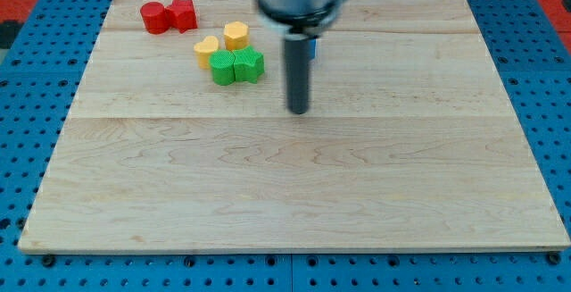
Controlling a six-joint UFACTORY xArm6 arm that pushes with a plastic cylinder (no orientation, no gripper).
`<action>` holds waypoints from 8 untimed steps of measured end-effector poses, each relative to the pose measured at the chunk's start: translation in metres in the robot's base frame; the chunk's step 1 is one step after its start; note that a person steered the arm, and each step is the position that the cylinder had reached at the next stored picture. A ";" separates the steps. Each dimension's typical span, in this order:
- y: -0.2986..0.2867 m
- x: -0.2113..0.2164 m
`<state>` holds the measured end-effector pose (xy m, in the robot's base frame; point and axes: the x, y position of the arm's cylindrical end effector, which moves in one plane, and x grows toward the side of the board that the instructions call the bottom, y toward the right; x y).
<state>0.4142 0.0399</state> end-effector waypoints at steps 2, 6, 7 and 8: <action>-0.033 -0.060; -0.070 -0.063; -0.070 -0.053; -0.057 -0.047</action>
<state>0.3670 -0.0175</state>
